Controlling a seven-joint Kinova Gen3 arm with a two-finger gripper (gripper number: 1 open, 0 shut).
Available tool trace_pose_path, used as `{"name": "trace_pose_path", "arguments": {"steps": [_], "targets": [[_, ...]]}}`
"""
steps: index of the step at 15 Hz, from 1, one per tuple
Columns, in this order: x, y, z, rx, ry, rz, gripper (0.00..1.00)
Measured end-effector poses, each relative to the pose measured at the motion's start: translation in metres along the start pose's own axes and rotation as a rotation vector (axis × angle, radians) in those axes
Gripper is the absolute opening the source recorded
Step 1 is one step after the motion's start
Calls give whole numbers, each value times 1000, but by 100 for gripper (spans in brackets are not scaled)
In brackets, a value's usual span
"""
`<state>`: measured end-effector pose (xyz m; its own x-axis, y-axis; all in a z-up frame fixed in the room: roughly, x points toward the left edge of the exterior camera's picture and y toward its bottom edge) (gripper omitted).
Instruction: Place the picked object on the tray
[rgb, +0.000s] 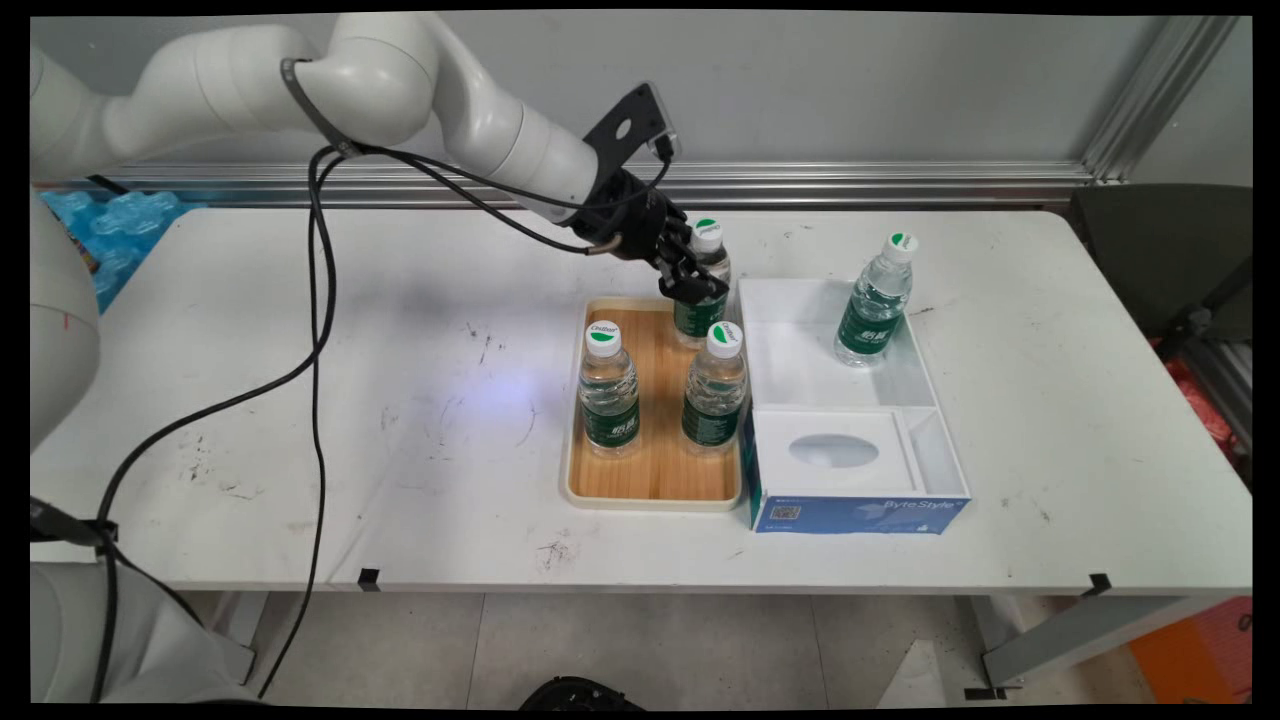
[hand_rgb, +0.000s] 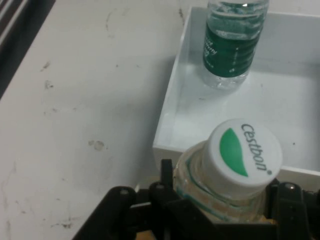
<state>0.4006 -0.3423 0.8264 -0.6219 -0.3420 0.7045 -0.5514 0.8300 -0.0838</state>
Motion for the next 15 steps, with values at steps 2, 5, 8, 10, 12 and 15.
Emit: {"name": "trace_pose_path", "arguments": {"steps": [2, 5, 8, 10, 12, 15], "targets": [[-2, 0, 4, -7, 2, 3, 0], [-3, -1, 9, -10, 6, 7, 0], [-5, -1, 12, -10, 9, 8, 0], [-6, -2, 14, -10, 12, 8, 0], [-6, -2, 15, -9, 14, 9, 100], [-6, -2, 16, -7, 17, 9, 100]]}}
